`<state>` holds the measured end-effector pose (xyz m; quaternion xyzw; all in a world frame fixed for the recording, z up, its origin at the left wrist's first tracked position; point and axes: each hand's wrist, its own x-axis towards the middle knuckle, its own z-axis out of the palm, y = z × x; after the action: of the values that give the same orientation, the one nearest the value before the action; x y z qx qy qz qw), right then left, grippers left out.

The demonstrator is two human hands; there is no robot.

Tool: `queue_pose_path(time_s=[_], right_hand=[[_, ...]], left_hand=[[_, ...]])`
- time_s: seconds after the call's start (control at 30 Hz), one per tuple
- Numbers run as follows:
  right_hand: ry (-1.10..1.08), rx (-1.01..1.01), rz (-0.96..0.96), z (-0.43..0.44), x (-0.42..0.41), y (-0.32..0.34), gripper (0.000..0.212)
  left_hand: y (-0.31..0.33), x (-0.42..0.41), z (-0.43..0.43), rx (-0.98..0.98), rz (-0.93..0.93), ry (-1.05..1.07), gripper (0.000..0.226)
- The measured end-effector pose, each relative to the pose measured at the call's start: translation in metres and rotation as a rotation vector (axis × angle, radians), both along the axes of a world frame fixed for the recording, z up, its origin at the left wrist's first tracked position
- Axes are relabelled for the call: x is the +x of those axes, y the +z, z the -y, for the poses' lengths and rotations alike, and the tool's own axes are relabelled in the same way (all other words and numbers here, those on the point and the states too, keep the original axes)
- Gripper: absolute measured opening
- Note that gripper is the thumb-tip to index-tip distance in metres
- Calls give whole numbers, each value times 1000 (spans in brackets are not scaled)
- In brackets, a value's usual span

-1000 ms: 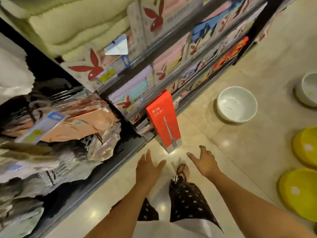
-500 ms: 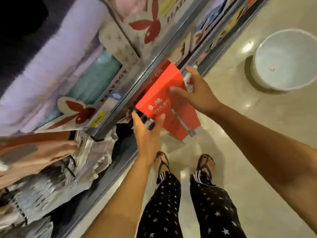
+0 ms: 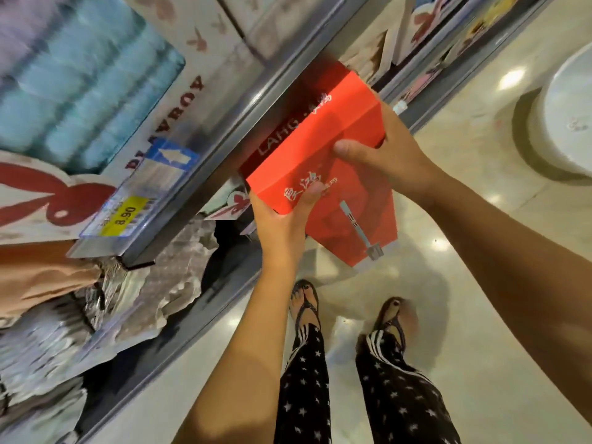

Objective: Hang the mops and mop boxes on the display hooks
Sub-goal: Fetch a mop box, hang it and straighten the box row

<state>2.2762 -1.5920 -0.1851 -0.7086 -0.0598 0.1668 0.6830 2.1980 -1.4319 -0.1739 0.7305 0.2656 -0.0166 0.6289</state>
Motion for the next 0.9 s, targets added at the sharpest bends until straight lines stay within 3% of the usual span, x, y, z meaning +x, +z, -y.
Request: queue_pose_path(time_s=[0.07,0.17,0.47,0.57,0.8,0.9], right_hand=[[15,24,-34,8,-9,3,40],[-11,64,-93,23,-31,12,59],[-257,69,-200,80,-132,100,90],[-303,46,-211,94,-162,137,111],[-537,-50,-75,105,-209,222,128],[-633,-90,-20,105,-232,256,125]], left_hand=[[4,-8,6,18,4,16,88],[16,-22,20,21,-2,9,98],[99,-87,60,-5,-45,-157,96],[140,-105,65,-27,-60,-207,103],[223,-115,65,-62,1,-486,102],[252,-113,63,-132,29,-597,89]])
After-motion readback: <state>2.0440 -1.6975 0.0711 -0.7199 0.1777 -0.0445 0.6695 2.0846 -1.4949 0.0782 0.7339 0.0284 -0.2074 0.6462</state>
